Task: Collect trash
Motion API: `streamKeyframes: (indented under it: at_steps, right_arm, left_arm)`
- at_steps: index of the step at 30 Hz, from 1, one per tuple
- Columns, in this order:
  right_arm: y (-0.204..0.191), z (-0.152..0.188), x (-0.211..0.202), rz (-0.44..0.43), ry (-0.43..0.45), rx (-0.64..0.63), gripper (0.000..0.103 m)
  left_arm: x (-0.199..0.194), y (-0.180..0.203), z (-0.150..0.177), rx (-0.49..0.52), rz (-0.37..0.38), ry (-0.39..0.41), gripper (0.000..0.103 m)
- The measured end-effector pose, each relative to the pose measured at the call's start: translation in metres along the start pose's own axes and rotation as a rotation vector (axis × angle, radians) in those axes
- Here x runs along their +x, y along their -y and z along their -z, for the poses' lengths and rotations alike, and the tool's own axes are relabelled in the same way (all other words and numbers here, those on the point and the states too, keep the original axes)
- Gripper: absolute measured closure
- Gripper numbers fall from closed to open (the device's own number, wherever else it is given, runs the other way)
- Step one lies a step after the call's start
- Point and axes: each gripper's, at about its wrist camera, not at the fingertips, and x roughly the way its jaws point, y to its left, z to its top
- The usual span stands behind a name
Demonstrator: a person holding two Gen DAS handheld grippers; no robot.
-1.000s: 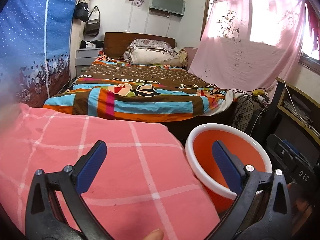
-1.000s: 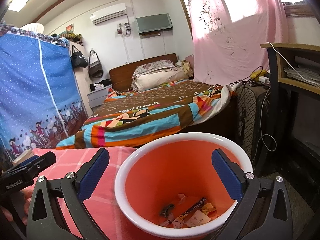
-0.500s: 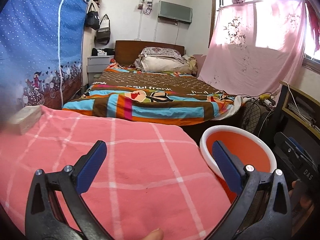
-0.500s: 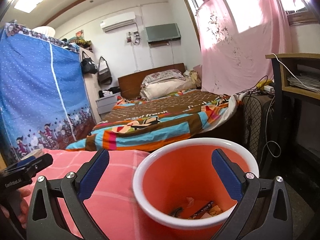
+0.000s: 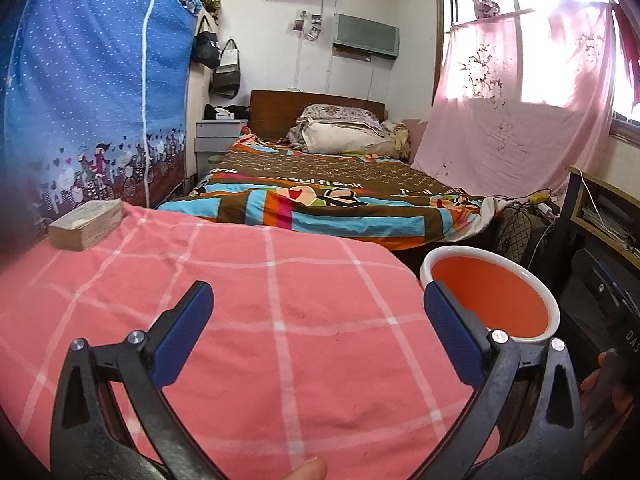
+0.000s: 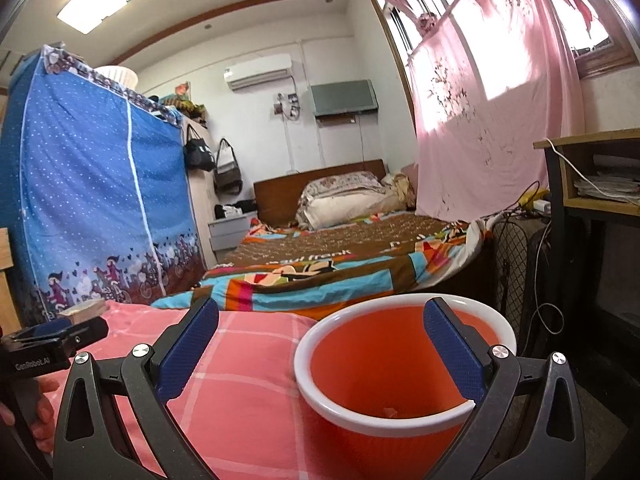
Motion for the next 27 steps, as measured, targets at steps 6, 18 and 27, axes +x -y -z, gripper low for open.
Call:
streamKeyframes:
  at_steps: [6,18,27]
  right_arm:
    - [-0.005,0.004,-0.013,-0.021,0.034,0.007,0.000]
    - [-0.032,0.019,-0.041,-0.072,0.052,-0.020,0.000]
    - [-0.049,0.032,-0.063,-0.089,0.053,-0.050,0.000]
  left_arm:
    - [-0.020,-0.011,0.014,-0.019,-0.031,0.022,0.000]
    - [-0.069,-0.036,0.033,-0.012,-0.117,0.109,0.000]
    - [-0.094,-0.049,0.051,-0.010,-0.147,0.137,0.000]
